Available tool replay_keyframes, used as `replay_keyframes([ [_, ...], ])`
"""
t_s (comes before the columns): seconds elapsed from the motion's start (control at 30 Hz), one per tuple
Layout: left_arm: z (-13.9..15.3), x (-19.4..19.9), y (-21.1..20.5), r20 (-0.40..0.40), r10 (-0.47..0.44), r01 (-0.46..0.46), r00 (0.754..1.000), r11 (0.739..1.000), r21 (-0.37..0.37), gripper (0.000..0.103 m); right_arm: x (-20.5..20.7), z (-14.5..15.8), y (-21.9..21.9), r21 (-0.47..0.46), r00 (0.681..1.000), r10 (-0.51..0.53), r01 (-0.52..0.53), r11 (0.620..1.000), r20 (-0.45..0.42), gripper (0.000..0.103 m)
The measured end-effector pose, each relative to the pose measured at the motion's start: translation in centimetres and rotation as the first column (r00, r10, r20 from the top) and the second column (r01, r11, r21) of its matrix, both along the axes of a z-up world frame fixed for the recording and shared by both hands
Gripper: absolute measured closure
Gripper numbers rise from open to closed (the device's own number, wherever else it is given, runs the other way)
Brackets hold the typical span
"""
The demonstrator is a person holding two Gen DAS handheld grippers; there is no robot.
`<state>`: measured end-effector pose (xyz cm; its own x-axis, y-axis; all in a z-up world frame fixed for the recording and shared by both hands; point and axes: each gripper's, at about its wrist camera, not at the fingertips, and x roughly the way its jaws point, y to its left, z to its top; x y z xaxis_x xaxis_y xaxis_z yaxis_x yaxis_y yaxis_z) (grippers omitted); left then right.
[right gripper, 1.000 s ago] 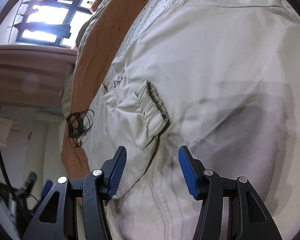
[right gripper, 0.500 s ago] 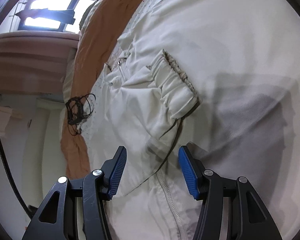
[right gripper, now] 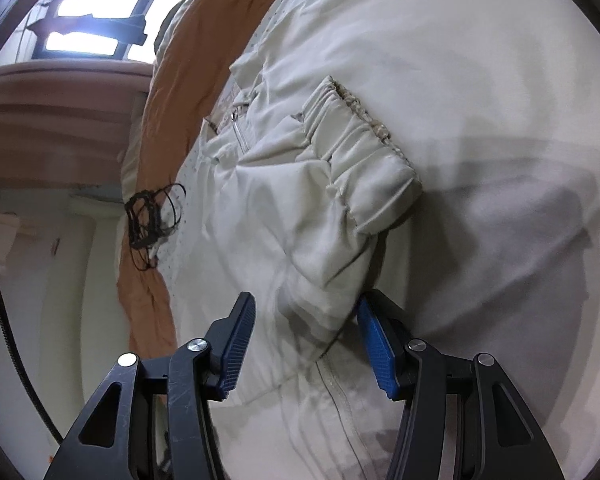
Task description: Fold large clothes
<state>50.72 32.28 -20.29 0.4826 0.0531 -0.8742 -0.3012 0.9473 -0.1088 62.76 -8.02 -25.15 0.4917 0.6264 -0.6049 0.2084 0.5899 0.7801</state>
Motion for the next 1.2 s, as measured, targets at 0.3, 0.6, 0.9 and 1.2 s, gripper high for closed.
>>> replay_keyframes([
  [0.3,-1.1,0.3,0.9,-0.053,0.024,-0.024,0.998,1.000,0.011,0.055,-1.3,0.9,-2.7,-0.011,0.990,-0.118,0.119,0.993,0.074,0.097],
  [0.6,-1.1,0.5,1.2,-0.064,0.048,-0.043,0.997,0.996,0.076,0.055,0.3,0.2,-2.2,-0.041,0.994,-0.084,0.086,0.995,0.068,0.097],
  [0.9,0.1,-1.4,3.1,-0.109,0.140,-0.132,0.984,0.988,0.076,0.053,-1.0,0.2,-4.2,0.064,0.993,-0.114,0.115,0.991,-0.018,0.048],
  [1.2,4.9,-4.8,3.0,-0.031,0.179,-0.180,0.983,0.984,-0.004,0.053,-2.6,4.5,-6.9,0.032,0.998,-0.064,0.064,0.997,0.004,0.043],
])
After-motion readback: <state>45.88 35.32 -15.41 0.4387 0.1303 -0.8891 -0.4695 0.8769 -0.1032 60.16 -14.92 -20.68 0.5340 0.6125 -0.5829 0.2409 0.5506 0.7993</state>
